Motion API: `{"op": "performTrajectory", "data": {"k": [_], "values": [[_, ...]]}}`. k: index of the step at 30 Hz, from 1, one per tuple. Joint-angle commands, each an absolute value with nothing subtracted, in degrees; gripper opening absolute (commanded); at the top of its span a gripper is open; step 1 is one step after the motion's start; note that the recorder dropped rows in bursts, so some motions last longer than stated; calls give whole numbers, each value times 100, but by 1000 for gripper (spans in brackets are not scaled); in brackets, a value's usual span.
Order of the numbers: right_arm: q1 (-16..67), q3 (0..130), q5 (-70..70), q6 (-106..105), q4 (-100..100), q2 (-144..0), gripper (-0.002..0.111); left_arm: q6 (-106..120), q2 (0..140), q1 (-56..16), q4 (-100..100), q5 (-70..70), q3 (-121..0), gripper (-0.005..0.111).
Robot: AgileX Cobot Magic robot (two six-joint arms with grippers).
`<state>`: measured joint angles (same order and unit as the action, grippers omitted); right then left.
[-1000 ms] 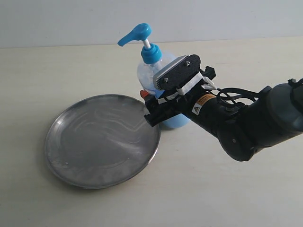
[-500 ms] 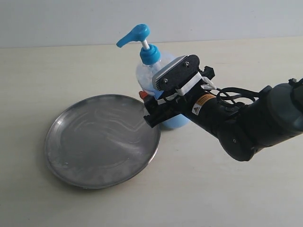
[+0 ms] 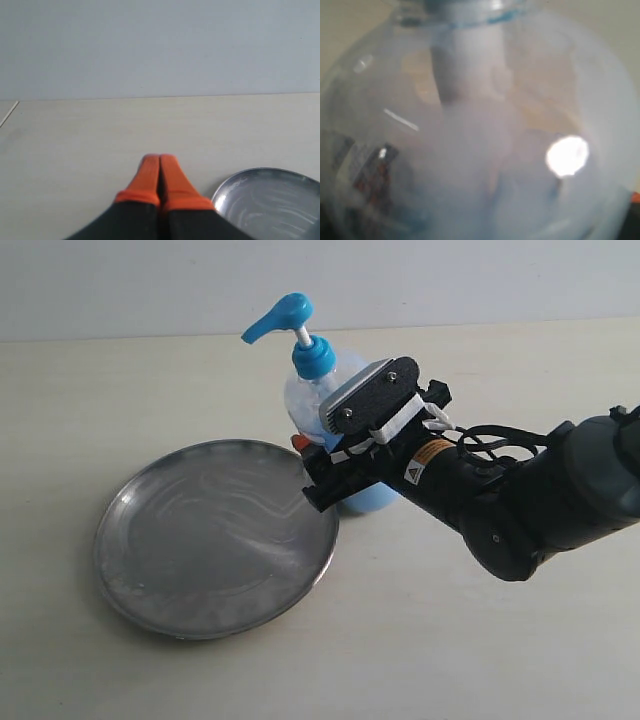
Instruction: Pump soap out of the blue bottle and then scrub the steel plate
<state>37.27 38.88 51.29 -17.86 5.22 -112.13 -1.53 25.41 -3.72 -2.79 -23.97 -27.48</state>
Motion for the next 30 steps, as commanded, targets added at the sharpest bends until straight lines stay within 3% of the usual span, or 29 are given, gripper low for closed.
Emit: {"op": "performTrajectory", "data": {"k": [1,30], "values": [[3734,3930,5274,-1794,428,-11127,0,-122,2782,-483,-290,-2377,-2988,0],[3734,3930,5274,-1784,430,-11127,0,-122,2807,-459,-290,-2270,-2995,0]]}}
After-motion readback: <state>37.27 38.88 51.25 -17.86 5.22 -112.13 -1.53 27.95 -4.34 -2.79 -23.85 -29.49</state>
